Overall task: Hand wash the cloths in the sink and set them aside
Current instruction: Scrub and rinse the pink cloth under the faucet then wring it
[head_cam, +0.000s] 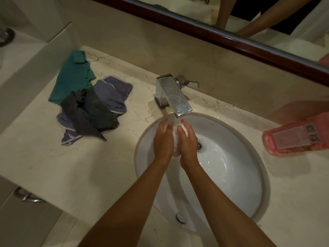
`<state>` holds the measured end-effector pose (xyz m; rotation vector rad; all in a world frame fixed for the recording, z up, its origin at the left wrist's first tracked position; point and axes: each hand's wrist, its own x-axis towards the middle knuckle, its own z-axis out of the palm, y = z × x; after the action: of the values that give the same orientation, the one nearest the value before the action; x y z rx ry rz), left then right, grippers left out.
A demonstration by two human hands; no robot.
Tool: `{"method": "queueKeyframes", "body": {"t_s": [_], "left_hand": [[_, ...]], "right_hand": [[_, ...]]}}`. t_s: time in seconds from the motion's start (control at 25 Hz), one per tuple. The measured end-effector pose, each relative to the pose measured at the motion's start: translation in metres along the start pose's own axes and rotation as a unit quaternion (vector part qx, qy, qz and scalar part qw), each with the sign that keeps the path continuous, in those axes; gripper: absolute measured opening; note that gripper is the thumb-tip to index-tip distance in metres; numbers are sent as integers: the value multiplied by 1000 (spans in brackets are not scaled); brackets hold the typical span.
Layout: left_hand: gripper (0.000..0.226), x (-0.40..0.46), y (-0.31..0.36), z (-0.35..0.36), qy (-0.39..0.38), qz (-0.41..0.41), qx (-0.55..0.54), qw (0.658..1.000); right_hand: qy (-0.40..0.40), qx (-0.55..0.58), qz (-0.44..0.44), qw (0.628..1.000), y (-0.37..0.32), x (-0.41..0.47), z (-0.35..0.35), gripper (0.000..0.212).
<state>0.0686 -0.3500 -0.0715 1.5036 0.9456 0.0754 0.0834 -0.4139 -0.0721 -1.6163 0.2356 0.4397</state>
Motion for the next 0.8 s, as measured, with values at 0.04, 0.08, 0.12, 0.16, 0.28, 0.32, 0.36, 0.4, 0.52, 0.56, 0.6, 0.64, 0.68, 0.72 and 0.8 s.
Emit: {"method": "queueKeyframes", "body": {"t_s": [0.04,0.08,0.12,0.16,0.28,0.32,0.36,0.4,0.52,0.56,0.6,0.64,0.68,0.72,0.8], "left_hand": [[39,-1,-1,1,5,11,9,1000],[39,-1,-3,2,16,20,10,1000],[36,-1,-5,4,30,30,10,999],[33,-2,-6,5,42,40,15,998],[24,-2,-5,6,69,41,-5,997],[22,-2,-3,6,75,36,-21,996],[24,-1,-2,6,78,37,-32,996],[30,-1,-1,6,79,44,-36,995],[38,-1,0,5,77,55,-33,995],[39,-1,0,5,76,57,-31,995],[40,-1,0,4,75,58,-29,995],[41,0,0,4,73,60,-28,995],[42,0,0,4,68,61,-26,996],[42,1,1,3,62,63,-23,996],[42,1,4,1,49,65,-6,997]], "right_hand": [[15,-9,-12,1000,1,0,3,25],[37,-10,-23,999,3,2,5,23],[61,-7,-31,998,5,3,6,21],[80,-4,-38,996,7,4,7,19],[101,14,-36,994,8,8,7,14],[103,13,-27,994,7,11,7,14],[107,8,-17,994,5,14,8,15],[113,2,-6,994,5,17,8,18],[132,1,24,991,2,20,11,33],[139,11,41,989,1,21,11,35],[147,26,67,987,-2,22,12,36],[151,44,97,983,-6,23,12,35],[150,63,131,978,-10,24,11,33],[143,84,166,972,-14,24,10,28],[117,112,230,960,-19,25,7,20]]}}
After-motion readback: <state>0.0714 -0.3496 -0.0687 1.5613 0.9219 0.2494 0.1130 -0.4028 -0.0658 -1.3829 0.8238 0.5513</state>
